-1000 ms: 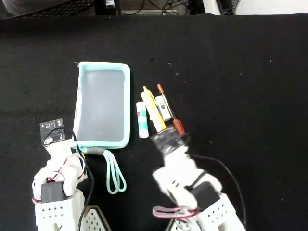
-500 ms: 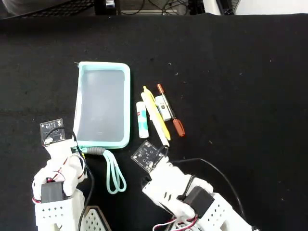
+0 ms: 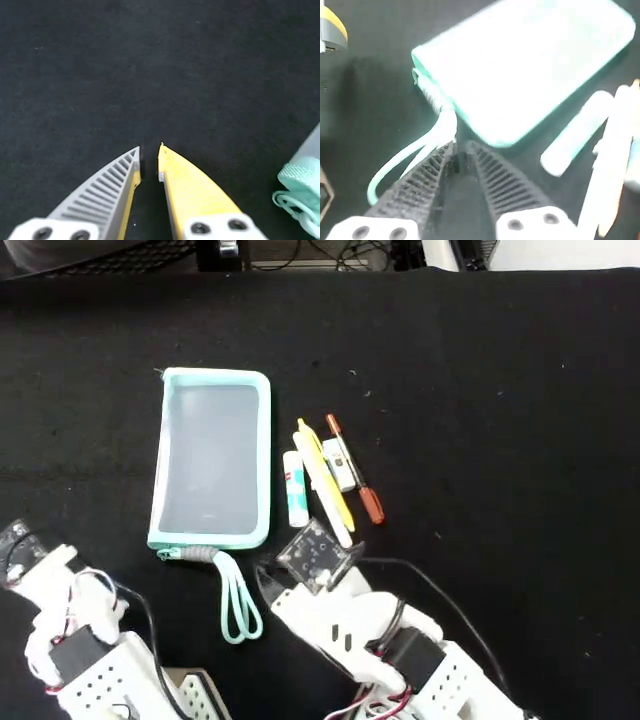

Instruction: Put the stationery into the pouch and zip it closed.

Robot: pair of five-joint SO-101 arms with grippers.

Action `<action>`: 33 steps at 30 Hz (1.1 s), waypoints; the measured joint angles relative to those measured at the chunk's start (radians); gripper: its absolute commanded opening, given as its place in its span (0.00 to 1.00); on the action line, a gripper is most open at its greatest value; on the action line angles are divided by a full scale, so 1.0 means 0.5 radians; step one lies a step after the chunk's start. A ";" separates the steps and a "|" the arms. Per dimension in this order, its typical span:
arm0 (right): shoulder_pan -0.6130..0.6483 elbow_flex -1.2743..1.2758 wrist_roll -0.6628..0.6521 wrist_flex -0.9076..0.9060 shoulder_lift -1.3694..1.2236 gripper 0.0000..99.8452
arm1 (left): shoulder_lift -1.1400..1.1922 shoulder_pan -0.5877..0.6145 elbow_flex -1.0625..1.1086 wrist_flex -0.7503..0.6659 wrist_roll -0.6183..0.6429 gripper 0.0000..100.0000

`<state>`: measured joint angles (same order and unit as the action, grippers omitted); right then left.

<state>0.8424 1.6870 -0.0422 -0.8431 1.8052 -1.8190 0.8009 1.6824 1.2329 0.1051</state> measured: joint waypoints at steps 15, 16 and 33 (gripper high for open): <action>-0.295 -0.227 -0.227 -0.009 0.000 0.22 | 0.000 0.018 -0.021 -0.052 -0.979 0.08; -0.295 -0.298 -0.227 -0.040 0.000 0.22 | 0.003 0.018 -0.055 -0.034 -0.951 0.08; -0.298 -1.108 -0.227 -0.157 -1.375 0.33 | 0.727 0.273 -0.967 -0.107 -0.844 0.04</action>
<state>0.6935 1.1331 -0.1557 -0.9214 1.1178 -1.4553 0.9375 1.1991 1.1792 -0.3168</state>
